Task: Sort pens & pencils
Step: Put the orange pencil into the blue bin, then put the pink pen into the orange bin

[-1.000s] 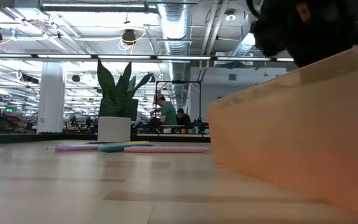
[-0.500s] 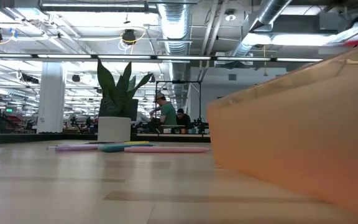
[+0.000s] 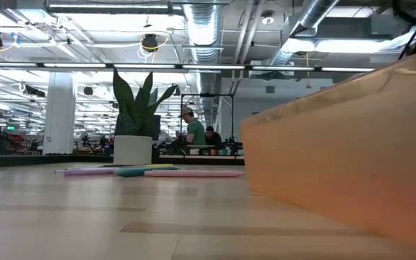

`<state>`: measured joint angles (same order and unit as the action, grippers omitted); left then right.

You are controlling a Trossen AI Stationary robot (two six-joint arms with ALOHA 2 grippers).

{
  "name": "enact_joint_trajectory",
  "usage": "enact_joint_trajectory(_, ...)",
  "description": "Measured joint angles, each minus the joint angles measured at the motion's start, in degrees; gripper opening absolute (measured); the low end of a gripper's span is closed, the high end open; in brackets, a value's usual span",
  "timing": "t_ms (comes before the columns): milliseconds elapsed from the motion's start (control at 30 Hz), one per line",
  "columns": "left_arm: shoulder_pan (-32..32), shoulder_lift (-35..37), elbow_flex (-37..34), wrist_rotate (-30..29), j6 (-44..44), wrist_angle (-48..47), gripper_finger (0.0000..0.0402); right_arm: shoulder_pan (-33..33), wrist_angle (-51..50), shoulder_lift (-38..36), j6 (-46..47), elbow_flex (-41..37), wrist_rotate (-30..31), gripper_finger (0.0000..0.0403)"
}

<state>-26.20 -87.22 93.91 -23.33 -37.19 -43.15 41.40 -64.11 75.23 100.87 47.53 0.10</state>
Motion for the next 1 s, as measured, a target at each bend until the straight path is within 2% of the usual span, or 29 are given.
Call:
enact_joint_trajectory(200,0.15,0.00,0.00,0.03,-0.79,-1.70,0.0185,-2.42,2.47,1.72,-4.06,-2.17,-0.35,0.0033)
enact_joint_trajectory(300,0.15,-0.02,0.00,-1.81,-4.95,-4.88,0.0186,-3.38,4.35,0.46,-6.67,-2.14,-1.89,0.0077)
enact_joint_trajectory(467,0.18,-0.74,-0.48,-4.54,-9.58,-12.48,0.0193,-4.04,4.07,-4.45,-5.89,-1.70,-0.42,0.0177)
enact_joint_trajectory(533,0.75,-2.36,-1.93,-4.24,-7.54,-13.80,0.0194,-3.79,3.93,-7.00,-5.39,-0.52,1.43,0.0210)
enact_joint_trajectory(600,2.44,-4.64,-4.68,-0.65,-6.74,-13.36,0.0194,-3.51,3.05,-9.31,-5.37,0.98,2.66,0.0232)
enact_joint_trajectory(700,6.10,-7.55,-9.93,3.16,-3.50,-9.25,0.0194,-3.44,1.92,-11.97,-5.58,3.25,4.90,0.0243)
enact_joint_trajectory(867,14.73,-11.15,-18.72,11.53,3.42,6.24,0.0194,-2.78,1.64,-14.59,-8.09,5.73,7.98,0.0235)
enact_joint_trajectory(1000,20.43,-15.12,-21.86,13.07,9.74,12.50,0.0194,-2.46,1.58,-14.87,-9.35,5.91,8.40,0.0226)
